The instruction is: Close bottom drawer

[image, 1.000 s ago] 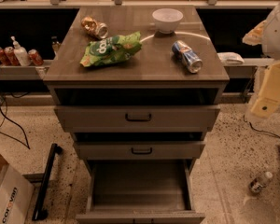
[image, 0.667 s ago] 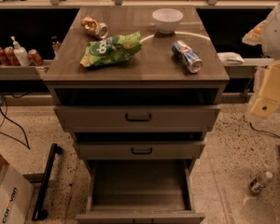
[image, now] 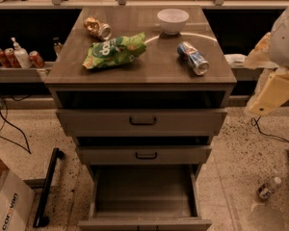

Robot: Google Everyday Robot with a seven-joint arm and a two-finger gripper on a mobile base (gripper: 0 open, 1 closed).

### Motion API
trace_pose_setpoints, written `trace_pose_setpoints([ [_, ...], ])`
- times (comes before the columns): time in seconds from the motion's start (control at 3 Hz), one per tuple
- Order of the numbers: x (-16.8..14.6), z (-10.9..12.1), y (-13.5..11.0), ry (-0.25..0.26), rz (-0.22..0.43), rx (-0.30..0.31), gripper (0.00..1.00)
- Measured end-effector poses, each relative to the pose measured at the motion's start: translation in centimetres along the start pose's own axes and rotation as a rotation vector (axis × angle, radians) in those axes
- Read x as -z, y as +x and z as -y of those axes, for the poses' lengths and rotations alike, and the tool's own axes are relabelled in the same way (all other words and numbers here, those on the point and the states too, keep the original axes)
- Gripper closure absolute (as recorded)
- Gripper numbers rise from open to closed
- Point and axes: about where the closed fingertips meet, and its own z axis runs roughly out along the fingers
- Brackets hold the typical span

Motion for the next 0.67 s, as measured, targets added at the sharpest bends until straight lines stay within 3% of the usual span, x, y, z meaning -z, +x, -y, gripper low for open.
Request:
trace_pose_setpoints([
  [0.67, -5.7, -5.1, -0.1, -0.082, 0.074, -0.006, 0.79],
])
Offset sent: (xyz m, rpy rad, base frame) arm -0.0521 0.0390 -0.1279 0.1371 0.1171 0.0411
